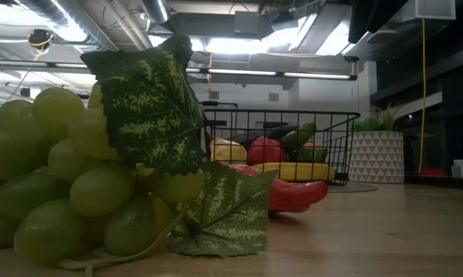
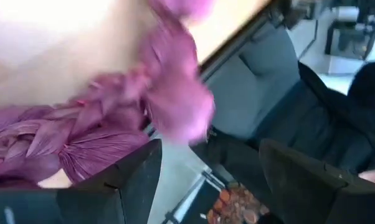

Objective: Build produce basket
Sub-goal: Put the violet garlic into the black wire basket

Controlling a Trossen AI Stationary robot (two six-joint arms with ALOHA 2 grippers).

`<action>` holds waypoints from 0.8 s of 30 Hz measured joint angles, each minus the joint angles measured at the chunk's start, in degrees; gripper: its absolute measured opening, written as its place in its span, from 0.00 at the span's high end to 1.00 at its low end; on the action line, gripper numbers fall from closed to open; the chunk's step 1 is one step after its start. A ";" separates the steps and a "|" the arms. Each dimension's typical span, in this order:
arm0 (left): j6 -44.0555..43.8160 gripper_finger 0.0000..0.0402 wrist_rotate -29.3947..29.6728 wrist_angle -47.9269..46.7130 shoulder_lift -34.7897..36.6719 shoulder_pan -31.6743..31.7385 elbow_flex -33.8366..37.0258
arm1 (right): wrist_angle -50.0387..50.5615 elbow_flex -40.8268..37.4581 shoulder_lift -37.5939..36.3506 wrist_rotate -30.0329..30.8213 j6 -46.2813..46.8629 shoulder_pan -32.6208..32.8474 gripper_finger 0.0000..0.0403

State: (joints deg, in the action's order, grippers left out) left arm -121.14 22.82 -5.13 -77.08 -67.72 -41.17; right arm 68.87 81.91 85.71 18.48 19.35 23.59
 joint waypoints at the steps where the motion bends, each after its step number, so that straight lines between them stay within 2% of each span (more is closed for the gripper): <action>1: -0.46 0.34 1.03 -1.24 0.00 -0.47 0.00 | 0.02 0.00 0.00 0.00 0.00 0.00 0.44; 12: -4.72 0.34 1.37 -14.25 -0.20 0.01 0.04 | 0.04 0.00 0.00 -0.07 0.01 0.00 0.44; 21: -5.83 0.34 -8.98 -13.57 -0.11 -0.97 0.04 | 0.06 0.00 0.00 -0.07 -0.03 0.00 0.44; 24: -9.10 0.34 -10.15 -14.22 -0.11 -2.01 0.04 | 0.04 0.00 0.00 -0.06 -0.03 0.00 0.44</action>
State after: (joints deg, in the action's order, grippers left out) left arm -130.24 12.67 -19.35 -77.19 -69.73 -41.12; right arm 68.90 81.91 85.71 18.42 19.31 23.59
